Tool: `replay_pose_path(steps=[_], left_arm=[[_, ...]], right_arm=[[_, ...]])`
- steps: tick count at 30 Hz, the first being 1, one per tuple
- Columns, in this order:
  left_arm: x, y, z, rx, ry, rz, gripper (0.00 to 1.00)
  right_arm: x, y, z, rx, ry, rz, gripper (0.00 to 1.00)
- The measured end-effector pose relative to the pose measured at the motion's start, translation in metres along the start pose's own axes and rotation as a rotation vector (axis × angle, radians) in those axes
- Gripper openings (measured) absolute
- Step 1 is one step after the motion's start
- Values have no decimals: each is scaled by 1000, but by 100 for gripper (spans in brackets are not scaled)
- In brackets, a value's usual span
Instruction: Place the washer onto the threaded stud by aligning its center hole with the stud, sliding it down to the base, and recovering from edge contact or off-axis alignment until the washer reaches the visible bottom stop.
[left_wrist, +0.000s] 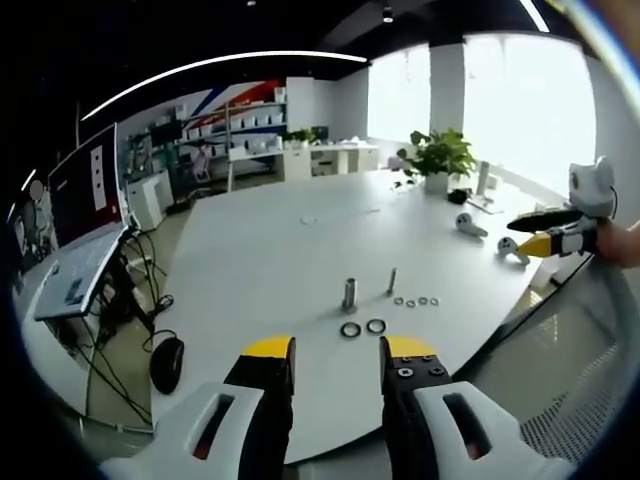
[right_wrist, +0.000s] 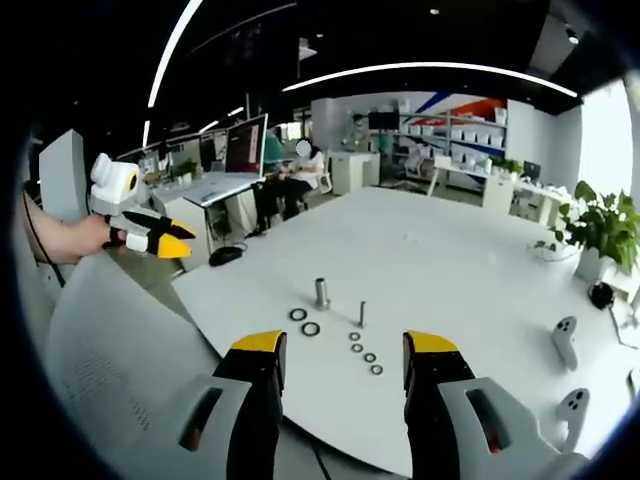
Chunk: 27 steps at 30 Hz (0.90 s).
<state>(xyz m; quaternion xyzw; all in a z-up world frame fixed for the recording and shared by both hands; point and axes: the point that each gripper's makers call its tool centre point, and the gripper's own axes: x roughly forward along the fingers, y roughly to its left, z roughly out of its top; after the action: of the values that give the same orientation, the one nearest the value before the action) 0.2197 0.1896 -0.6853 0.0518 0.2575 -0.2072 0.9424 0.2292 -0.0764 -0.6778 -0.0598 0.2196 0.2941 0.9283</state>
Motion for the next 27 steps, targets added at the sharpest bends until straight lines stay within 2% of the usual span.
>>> replay_pose_path(steps=[4,6,9,12,19,27], left_arm=[[-1,1,1,2,-5,7,31],[-4,2,8,-7,-41,12,30],[-2,4,3,-27,-22,17,32],[-3,5,4,-21,-27,22,32],[-1,1,3,-12,-21,7,32],[-2,4,4,-18,-25,18,32]], right_arm=[[0,1,0,14,-4,9,49],[0,2,0,9,1,14,49],[0,1,1,16,-10,12,49],[-1,1,2,13,-14,11,49],[0,1,-1,12,0,7,49],[2,5,-6,2,25,30,49]])
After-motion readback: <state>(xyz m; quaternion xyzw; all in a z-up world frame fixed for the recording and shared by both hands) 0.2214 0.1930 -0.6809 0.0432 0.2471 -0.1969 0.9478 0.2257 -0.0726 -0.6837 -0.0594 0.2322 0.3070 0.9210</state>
